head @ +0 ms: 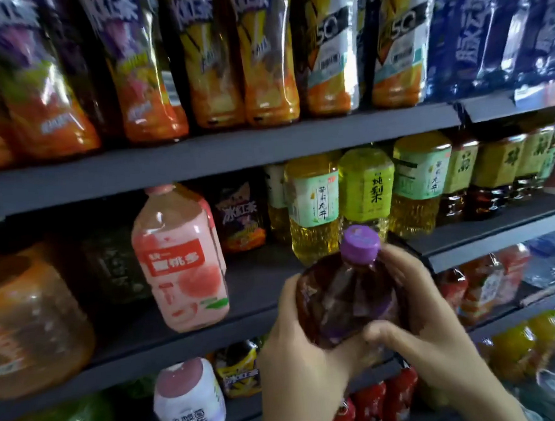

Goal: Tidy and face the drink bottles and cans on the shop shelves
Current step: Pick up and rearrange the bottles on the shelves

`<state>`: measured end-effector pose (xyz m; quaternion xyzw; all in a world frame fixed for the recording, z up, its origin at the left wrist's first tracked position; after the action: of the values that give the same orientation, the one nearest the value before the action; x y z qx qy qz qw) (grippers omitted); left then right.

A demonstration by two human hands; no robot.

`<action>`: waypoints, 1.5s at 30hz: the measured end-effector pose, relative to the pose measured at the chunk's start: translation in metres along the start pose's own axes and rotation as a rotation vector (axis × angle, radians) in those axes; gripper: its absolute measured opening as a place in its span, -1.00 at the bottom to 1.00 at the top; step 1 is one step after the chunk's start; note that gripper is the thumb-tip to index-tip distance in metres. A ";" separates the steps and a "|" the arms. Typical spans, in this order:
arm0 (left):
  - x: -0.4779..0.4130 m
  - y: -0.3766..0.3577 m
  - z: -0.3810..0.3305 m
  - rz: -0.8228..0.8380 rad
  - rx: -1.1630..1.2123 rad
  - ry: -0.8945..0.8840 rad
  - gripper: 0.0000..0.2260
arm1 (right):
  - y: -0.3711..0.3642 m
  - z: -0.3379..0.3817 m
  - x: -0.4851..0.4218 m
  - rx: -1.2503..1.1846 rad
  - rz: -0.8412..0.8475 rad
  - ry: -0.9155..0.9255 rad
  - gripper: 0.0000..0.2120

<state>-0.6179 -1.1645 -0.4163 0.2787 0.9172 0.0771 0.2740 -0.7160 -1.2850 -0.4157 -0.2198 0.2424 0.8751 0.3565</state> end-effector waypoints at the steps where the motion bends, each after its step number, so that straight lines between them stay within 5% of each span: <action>1: -0.007 0.007 -0.008 -0.031 -0.009 -0.022 -0.40 | 0.000 -0.008 -0.002 0.026 0.024 -0.064 -0.26; 4: -0.033 0.024 -0.021 -0.081 -0.027 -0.016 -0.33 | -0.013 -0.024 -0.008 -0.027 0.062 -0.262 -0.37; 16: -0.081 0.036 0.034 -0.128 -0.100 0.242 -0.20 | -0.081 -0.060 -0.044 0.297 0.031 -0.501 -0.39; 20: -0.088 0.033 0.031 -0.203 -0.344 0.291 -0.37 | -0.090 -0.061 -0.059 0.371 -0.040 -0.501 -0.42; 27: -0.105 0.038 0.025 -0.023 -0.779 0.359 -0.82 | -0.106 -0.060 -0.079 0.407 -0.056 -0.543 -0.42; 36: -0.035 0.119 0.013 -0.184 -0.619 0.446 -0.81 | -0.105 -0.003 -0.042 0.392 -0.158 -0.484 -0.50; 40: -0.002 0.200 0.034 -0.395 -0.552 0.607 -0.78 | -0.184 0.039 -0.012 0.222 0.099 -0.494 -0.54; 45: 0.011 0.283 0.057 -0.555 -0.476 0.590 -0.57 | -0.292 0.082 -0.025 0.107 0.346 -0.407 -0.37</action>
<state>-0.4616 -0.9235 -0.3864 -0.0816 0.9526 0.2849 0.0681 -0.5034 -1.0666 -0.4152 0.0243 0.2458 0.9351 0.2541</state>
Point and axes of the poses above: each hand's wrist, its own x-axis away from the middle knuckle, its own y-axis out of the back of the hand, z = x × y, the point moved 7 cm from there along -x, towards the middle knuckle, and after that the axes turned 6 degrees about x, right-handed, at the moved point
